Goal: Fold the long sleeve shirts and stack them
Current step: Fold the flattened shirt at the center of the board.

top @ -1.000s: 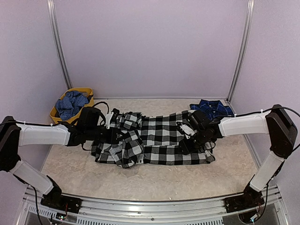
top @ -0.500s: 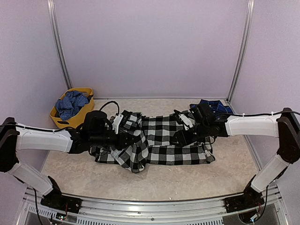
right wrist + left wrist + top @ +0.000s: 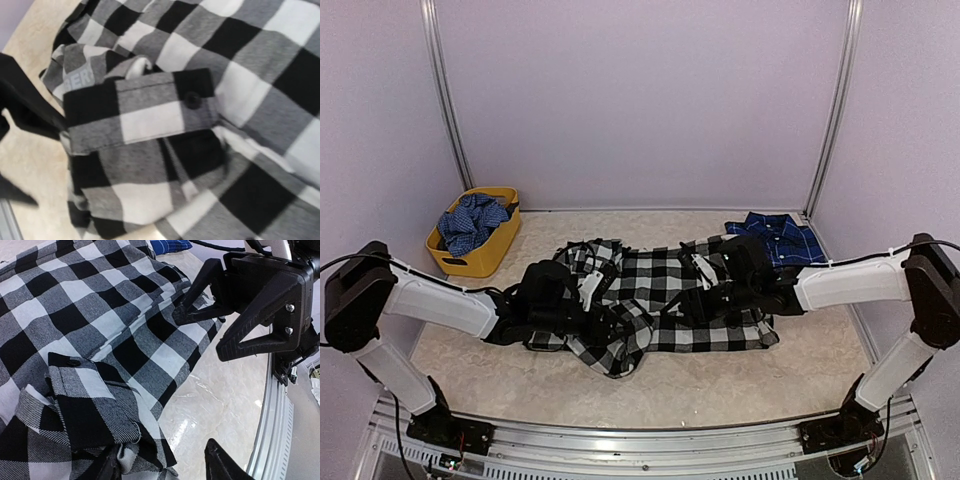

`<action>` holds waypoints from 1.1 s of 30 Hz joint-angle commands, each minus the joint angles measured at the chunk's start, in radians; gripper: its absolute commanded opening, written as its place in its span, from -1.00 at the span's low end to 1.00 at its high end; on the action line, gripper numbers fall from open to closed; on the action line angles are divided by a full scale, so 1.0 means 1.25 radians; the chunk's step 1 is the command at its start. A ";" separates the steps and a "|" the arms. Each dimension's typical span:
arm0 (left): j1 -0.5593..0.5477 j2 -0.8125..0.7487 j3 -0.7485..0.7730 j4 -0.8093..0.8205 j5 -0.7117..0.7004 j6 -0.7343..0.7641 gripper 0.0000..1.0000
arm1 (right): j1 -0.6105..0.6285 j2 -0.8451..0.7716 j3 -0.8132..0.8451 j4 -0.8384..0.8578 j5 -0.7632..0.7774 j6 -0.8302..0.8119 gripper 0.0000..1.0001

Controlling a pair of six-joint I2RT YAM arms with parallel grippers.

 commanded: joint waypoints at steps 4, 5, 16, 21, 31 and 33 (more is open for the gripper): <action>-0.020 0.012 -0.003 0.041 0.026 0.012 0.20 | 0.033 0.047 0.034 0.050 0.034 0.053 0.35; -0.020 0.014 -0.001 0.040 0.009 0.009 0.20 | 0.033 0.048 0.037 0.041 0.043 0.054 0.35; -0.001 -0.054 -0.084 0.087 -0.040 -0.030 0.39 | 0.106 0.098 0.115 -0.009 0.138 0.005 0.36; 0.008 -0.110 -0.142 0.114 -0.036 -0.030 0.86 | 0.129 0.163 0.174 -0.022 0.148 -0.019 0.36; 0.056 -0.288 -0.279 0.133 -0.101 -0.084 0.98 | 0.163 0.285 0.339 -0.117 0.178 -0.076 0.33; 0.069 -0.324 -0.293 0.122 -0.107 -0.088 0.98 | 0.164 0.300 0.358 -0.129 0.177 -0.081 0.30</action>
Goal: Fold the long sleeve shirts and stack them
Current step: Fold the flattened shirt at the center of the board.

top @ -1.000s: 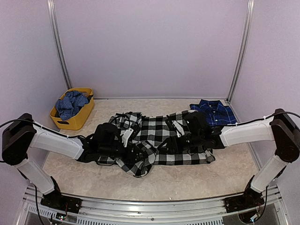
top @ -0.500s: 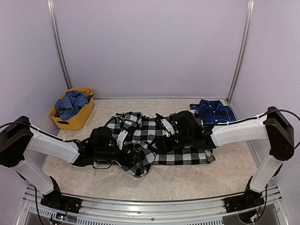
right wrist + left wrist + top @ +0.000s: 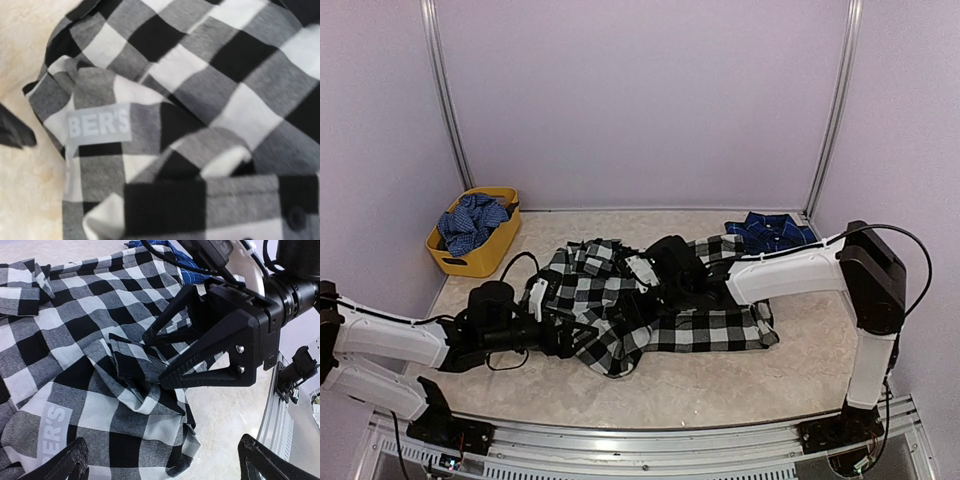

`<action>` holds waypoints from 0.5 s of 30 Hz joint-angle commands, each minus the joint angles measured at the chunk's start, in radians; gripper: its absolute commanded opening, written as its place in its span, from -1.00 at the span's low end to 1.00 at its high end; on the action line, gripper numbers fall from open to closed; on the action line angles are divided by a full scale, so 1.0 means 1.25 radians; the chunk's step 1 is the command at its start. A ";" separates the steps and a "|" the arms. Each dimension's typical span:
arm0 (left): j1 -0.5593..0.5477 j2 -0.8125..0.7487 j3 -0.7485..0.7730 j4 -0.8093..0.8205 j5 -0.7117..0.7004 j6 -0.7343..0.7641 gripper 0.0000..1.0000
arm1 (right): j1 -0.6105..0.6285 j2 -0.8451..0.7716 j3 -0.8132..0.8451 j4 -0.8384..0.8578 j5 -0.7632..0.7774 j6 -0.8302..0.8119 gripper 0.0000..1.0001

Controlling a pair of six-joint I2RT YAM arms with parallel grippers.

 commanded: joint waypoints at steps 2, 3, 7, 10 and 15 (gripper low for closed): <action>0.034 -0.081 -0.032 0.005 -0.032 -0.022 0.98 | 0.016 0.046 0.063 -0.071 0.022 -0.036 0.29; 0.039 -0.093 -0.034 0.001 -0.032 -0.022 0.98 | 0.019 0.053 0.071 -0.083 0.027 -0.040 0.30; 0.056 -0.108 -0.041 -0.005 -0.030 -0.025 0.98 | 0.026 0.077 0.097 -0.109 0.044 -0.049 0.30; 0.061 -0.107 -0.043 -0.001 -0.026 -0.026 0.98 | 0.031 0.090 0.116 -0.117 0.052 -0.050 0.30; 0.062 -0.097 -0.042 0.005 -0.015 -0.031 0.98 | 0.036 0.113 0.153 -0.144 0.083 -0.054 0.23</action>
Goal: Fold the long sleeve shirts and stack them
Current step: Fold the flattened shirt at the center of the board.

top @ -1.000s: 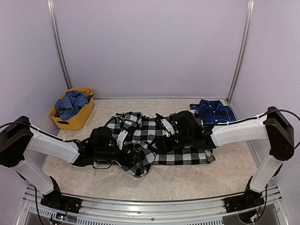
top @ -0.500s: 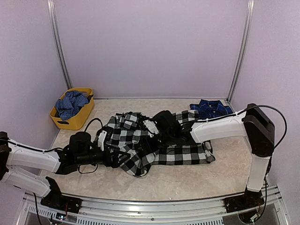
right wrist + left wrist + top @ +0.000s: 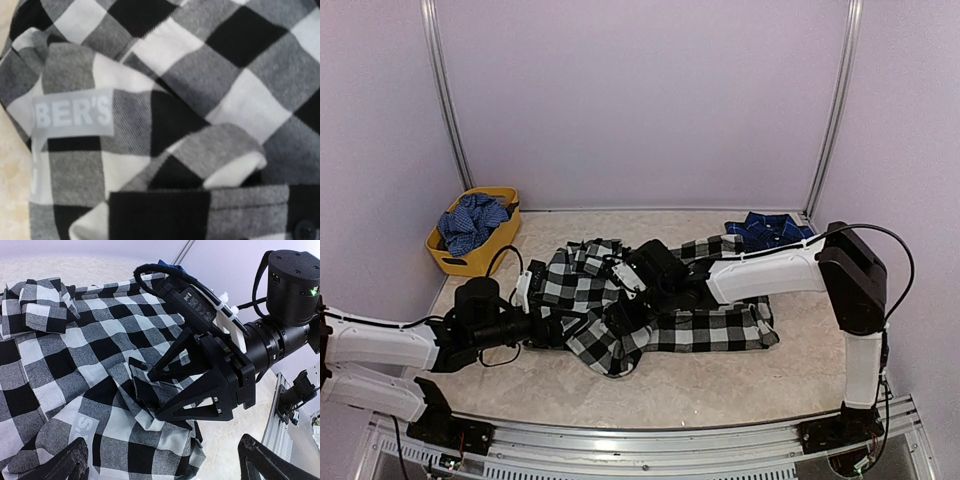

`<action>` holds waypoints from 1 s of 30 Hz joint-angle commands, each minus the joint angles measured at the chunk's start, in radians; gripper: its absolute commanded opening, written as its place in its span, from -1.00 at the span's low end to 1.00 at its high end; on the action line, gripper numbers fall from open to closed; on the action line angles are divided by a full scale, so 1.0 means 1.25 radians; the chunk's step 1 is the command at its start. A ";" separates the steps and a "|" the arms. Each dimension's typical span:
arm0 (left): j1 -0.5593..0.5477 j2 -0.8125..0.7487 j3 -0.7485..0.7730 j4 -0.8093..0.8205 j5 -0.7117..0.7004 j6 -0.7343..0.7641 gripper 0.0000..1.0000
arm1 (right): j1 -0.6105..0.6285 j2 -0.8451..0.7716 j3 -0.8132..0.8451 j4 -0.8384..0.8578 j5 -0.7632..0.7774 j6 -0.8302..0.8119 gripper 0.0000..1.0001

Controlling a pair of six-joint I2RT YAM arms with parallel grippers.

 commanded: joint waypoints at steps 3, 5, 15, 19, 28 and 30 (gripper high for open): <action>0.005 0.006 -0.010 0.002 0.008 -0.005 0.98 | 0.013 0.031 0.051 -0.041 0.052 -0.009 0.10; 0.005 0.004 -0.011 0.001 0.008 -0.004 0.98 | 0.014 0.032 0.054 -0.048 0.068 -0.011 0.02; 0.006 -0.003 -0.009 -0.017 -0.014 -0.009 0.98 | 0.018 0.026 0.063 -0.071 0.118 -0.016 -0.53; 0.013 -0.004 -0.004 -0.041 -0.048 -0.022 0.98 | 0.018 -0.004 0.052 -0.083 0.151 -0.011 -0.82; 0.036 0.005 -0.006 -0.041 -0.053 -0.061 0.98 | 0.019 -0.098 0.040 -0.122 0.229 0.012 -1.00; 0.038 0.003 -0.005 -0.040 -0.042 -0.066 0.98 | 0.020 -0.112 0.051 -0.136 0.248 0.023 -1.00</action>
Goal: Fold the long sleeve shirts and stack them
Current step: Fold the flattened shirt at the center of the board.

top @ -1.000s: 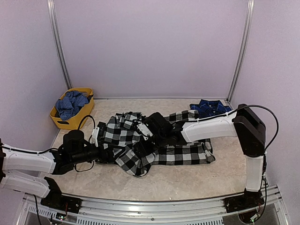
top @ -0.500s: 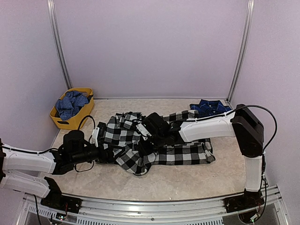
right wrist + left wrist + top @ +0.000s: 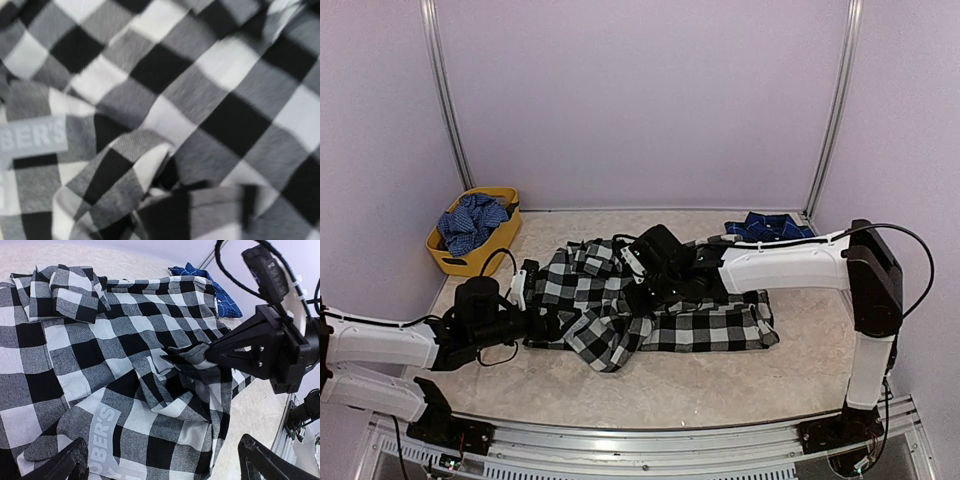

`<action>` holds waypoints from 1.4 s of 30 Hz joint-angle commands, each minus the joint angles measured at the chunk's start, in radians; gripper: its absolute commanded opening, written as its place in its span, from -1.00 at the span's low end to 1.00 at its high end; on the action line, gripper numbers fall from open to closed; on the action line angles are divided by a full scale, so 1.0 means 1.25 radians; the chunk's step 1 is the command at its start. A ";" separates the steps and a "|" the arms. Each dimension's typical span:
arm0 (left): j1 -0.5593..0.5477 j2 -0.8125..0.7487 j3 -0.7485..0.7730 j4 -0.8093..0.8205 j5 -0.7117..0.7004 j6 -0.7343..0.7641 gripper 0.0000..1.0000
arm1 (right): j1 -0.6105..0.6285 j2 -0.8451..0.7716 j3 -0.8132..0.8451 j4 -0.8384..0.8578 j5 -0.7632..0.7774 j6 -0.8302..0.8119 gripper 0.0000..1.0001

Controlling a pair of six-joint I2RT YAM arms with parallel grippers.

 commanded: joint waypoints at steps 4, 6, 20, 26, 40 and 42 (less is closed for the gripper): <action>0.009 -0.003 0.002 -0.004 0.030 -0.037 0.98 | 0.008 -0.086 0.053 -0.030 0.076 0.036 -1.00; 0.008 -0.001 0.007 -0.004 0.039 -0.041 0.98 | 0.008 -0.096 0.076 -0.016 0.085 0.040 -1.00; -0.001 -0.052 0.012 -0.013 -0.004 0.012 0.98 | -0.005 0.002 0.364 -0.010 0.157 0.014 -1.00; -0.009 -0.027 0.049 -0.034 -0.155 0.105 0.98 | -0.013 0.074 0.483 -0.050 0.183 -0.022 -1.00; -0.001 0.196 0.172 -0.099 -0.209 0.231 0.81 | -0.025 0.091 0.564 -0.024 0.261 -0.118 -1.00; 0.005 0.211 0.180 -0.119 -0.255 0.230 0.79 | -0.025 0.086 0.563 -0.018 0.271 -0.128 -1.00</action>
